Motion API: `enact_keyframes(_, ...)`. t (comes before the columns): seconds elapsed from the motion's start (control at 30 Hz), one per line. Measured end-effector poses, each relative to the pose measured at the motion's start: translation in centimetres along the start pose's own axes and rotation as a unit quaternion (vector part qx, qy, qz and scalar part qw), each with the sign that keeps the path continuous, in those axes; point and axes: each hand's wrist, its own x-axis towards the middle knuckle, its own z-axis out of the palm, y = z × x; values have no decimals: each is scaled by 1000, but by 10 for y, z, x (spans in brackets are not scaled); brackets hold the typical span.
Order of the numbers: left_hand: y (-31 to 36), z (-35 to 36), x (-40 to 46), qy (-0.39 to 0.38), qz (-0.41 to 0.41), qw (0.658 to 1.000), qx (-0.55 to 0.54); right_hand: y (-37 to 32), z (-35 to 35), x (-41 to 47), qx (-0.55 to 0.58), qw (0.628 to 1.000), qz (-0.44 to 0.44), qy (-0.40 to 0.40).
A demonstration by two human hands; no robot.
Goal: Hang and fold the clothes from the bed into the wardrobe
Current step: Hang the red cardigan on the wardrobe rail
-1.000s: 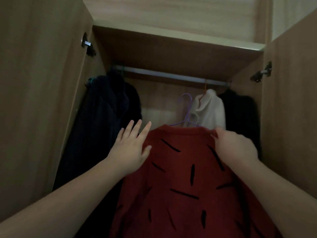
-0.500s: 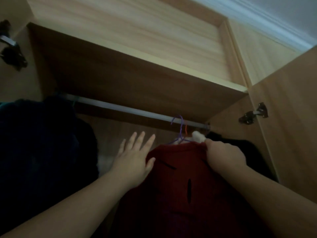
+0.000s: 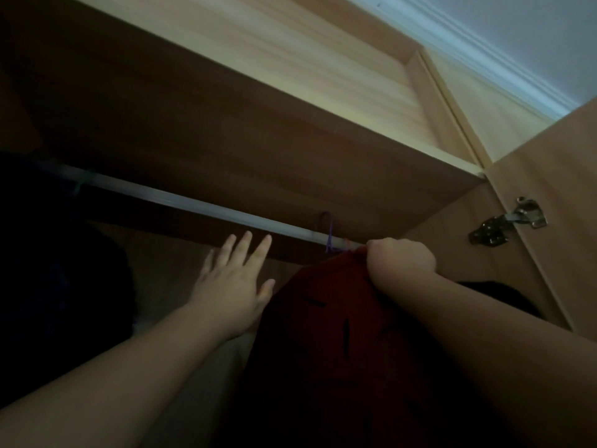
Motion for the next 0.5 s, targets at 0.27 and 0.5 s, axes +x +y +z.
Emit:
enact_keyframes(0.27, -10, 19, -25, -3, 27, 999, 22, -29, 19, 14, 30, 997, 21, -72)
enact_keyframes(0.5, -22, 30, -40, -33, 7, 999, -22, -45, 23, -14, -17, 999, -31, -38)
